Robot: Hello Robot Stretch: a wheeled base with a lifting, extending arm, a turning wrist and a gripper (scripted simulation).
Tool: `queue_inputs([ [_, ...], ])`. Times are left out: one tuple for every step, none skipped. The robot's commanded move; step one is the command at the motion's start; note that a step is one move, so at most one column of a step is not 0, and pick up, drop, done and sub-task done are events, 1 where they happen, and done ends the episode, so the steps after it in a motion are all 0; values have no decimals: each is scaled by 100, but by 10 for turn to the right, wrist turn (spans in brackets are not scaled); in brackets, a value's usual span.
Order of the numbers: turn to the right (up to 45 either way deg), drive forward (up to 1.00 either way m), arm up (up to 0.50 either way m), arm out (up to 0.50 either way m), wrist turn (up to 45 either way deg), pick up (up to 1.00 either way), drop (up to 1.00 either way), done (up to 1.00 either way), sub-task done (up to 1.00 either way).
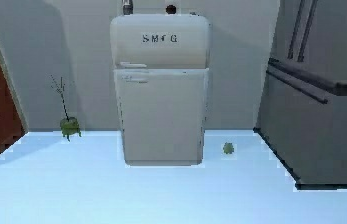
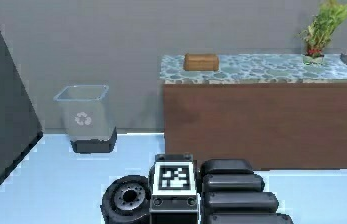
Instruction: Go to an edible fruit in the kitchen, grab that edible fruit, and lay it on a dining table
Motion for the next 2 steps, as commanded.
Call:
queue_inputs([
  [30,0,0,0,0,0,0,0,0],
  [0,20,0,0,0,0,0,0,0],
])
